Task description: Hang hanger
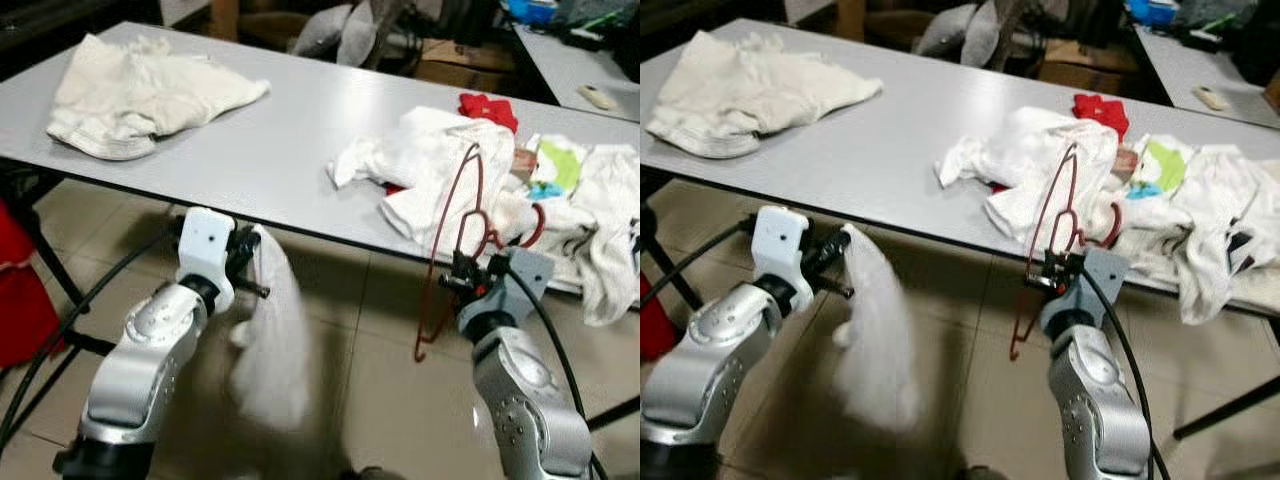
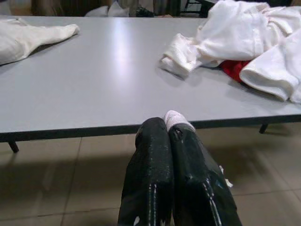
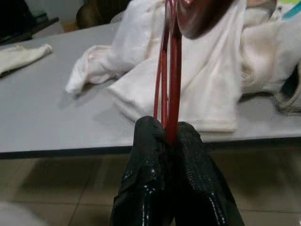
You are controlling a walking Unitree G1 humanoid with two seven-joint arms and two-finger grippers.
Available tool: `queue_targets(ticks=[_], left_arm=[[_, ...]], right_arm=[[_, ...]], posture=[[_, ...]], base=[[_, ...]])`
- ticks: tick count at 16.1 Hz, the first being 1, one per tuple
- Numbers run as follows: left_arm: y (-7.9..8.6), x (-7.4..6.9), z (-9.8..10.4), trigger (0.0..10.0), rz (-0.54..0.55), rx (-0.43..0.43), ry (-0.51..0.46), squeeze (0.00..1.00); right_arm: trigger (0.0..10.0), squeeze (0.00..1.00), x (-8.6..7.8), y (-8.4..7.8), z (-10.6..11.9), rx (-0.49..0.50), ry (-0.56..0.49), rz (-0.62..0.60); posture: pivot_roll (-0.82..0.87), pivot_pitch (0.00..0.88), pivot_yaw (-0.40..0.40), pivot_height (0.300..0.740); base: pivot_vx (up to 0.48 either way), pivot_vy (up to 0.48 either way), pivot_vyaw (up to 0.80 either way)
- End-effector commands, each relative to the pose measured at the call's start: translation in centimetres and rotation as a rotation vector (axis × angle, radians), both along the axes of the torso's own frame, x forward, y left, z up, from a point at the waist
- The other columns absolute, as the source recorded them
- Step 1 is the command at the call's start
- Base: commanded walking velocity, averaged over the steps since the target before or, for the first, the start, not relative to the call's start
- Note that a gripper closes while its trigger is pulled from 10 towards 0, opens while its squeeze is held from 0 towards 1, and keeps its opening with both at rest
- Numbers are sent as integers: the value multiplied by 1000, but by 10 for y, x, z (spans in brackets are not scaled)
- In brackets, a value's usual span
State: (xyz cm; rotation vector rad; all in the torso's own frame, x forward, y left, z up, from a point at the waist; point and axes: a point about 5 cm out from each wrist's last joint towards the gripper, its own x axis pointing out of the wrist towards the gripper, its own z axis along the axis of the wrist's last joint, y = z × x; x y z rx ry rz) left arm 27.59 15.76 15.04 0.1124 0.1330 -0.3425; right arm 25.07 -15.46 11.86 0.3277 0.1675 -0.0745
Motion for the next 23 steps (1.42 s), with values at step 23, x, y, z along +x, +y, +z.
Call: queue_targets(ticks=[23], left_arm=[[3, 4, 9, 10000, -14, 20, -32, 0]], right_arm=[[10000, 0, -1, 7, 1, -23, -13, 49]], posture=[[89, 38, -50, 740]], base=[[0, 310, -164]])
